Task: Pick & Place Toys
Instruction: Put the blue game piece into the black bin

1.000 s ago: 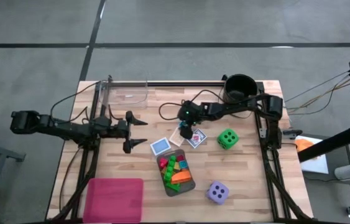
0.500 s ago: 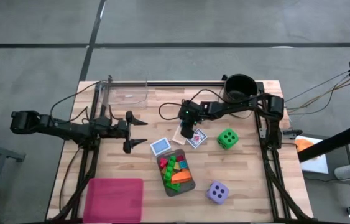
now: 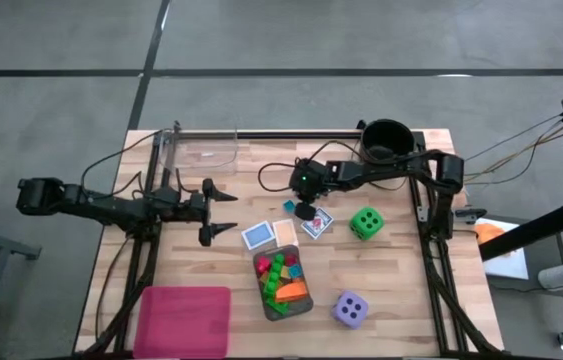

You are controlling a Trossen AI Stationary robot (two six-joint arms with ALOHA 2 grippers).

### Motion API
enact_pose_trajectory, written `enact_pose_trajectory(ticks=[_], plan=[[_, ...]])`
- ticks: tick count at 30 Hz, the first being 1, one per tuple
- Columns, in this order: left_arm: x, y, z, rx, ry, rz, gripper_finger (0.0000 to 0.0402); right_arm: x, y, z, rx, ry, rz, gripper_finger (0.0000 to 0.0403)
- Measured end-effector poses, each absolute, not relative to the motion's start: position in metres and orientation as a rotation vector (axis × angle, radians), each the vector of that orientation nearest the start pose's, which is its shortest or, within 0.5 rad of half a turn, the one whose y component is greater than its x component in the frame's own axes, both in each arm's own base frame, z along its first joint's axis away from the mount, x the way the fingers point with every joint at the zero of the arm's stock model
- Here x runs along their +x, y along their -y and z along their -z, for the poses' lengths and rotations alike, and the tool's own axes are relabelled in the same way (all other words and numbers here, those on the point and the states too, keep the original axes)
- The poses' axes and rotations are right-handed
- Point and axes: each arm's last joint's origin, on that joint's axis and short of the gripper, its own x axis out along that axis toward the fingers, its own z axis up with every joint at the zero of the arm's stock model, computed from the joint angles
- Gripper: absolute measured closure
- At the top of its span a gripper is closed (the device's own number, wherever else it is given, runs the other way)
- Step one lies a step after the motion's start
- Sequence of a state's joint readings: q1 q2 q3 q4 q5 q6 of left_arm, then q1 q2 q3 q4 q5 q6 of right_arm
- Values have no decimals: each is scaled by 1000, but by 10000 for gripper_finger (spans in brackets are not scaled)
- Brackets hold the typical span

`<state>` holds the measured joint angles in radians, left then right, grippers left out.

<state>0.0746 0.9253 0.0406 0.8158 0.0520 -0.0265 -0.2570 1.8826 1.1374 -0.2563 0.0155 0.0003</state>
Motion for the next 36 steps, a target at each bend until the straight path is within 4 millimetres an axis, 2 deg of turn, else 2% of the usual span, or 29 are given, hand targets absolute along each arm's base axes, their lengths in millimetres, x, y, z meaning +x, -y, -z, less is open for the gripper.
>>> enact_pose_trajectory(ticks=[8, 14, 18, 29, 32, 36], plan=[[159, -10, -156, -31, -68, -24, 25, 362, 94, -154, 108, -988, 237, 387], [159, -10, -156, -31, -68, -24, 25, 362, 86, -161, 76, -979, 135, 370], [159, -10, -156, -31, -68, -24, 25, 362, 82, -163, 58, -971, 96, 319], [159, -10, -156, -30, -67, -23, 25, 366, 72, -157, -125, -990, -24, 103], [159, -10, -156, -30, -67, -23, 25, 367, 72, -158, -145, -980, -30, 71], [159, -10, -156, -27, -67, -23, 25, 368, 73, -159, -174, -964, -38, 64]])
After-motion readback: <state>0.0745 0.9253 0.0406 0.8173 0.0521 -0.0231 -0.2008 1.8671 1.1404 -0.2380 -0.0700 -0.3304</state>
